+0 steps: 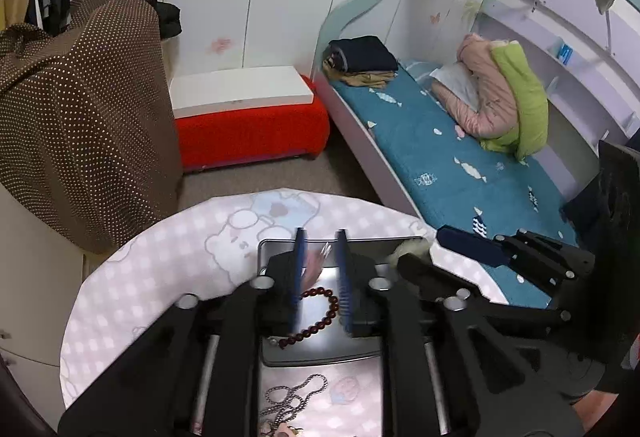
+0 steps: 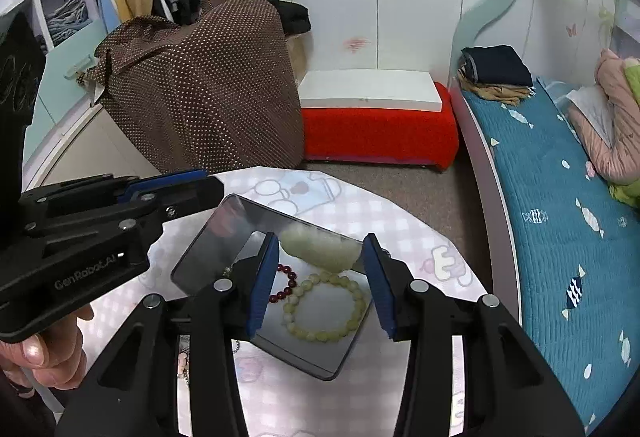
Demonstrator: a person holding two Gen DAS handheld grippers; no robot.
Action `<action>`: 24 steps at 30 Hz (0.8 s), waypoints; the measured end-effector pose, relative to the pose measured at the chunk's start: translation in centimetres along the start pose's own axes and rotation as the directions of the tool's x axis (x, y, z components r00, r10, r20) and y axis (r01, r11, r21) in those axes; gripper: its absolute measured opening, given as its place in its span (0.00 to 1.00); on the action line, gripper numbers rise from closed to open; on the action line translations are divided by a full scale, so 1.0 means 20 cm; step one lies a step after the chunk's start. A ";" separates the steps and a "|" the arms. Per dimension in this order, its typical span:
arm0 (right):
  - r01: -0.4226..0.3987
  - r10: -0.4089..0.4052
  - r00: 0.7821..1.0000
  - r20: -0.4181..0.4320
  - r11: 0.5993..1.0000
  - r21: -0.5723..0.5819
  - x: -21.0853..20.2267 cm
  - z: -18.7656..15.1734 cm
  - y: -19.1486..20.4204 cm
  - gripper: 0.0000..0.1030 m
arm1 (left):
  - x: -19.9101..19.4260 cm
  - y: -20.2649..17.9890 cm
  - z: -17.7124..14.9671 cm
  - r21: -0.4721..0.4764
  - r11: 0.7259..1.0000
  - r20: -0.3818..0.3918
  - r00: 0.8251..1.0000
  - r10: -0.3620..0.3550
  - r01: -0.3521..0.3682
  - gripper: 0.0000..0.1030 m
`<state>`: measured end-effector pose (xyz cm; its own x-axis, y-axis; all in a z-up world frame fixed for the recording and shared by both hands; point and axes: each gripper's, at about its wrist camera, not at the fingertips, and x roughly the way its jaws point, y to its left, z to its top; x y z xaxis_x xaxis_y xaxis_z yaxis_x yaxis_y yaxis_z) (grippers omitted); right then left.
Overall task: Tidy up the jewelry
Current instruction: 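Lower the jade pendant and pink charm into the grey box and release, then move both grippers back toward the remaining charms and chain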
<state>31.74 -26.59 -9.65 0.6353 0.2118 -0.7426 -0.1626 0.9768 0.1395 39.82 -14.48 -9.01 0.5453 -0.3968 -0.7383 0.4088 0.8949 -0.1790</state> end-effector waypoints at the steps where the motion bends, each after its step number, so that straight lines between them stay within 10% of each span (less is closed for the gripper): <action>1: 0.002 -0.002 1.000 0.000 1.000 0.003 0.00 0.00 -0.01 0.52 | -0.01 0.00 0.00 -0.002 1.000 0.007 1.000 0.005 -0.005 0.43; 6: 0.009 -0.009 1.000 0.029 1.000 0.023 -0.04 0.00 -0.03 0.74 | -0.10 0.03 -0.03 -0.017 0.998 0.063 0.996 0.055 -0.054 0.86; 8: 0.020 -0.022 0.998 0.059 0.999 0.038 -0.07 0.00 -0.04 0.92 | -0.14 0.04 -0.04 -0.019 0.997 0.091 0.993 0.076 -0.075 0.89; 24: 0.027 -0.044 0.977 0.207 0.996 0.085 -0.39 -0.13 0.01 0.92 | -0.61 0.11 -0.32 -0.096 0.966 0.257 0.932 0.256 -0.239 0.95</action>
<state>24.73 -28.08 -5.45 0.7845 0.1705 -0.5962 -0.0804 0.9813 0.1749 29.28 -6.34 -4.59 0.8007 -0.1935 -0.5669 0.1946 0.9791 -0.0594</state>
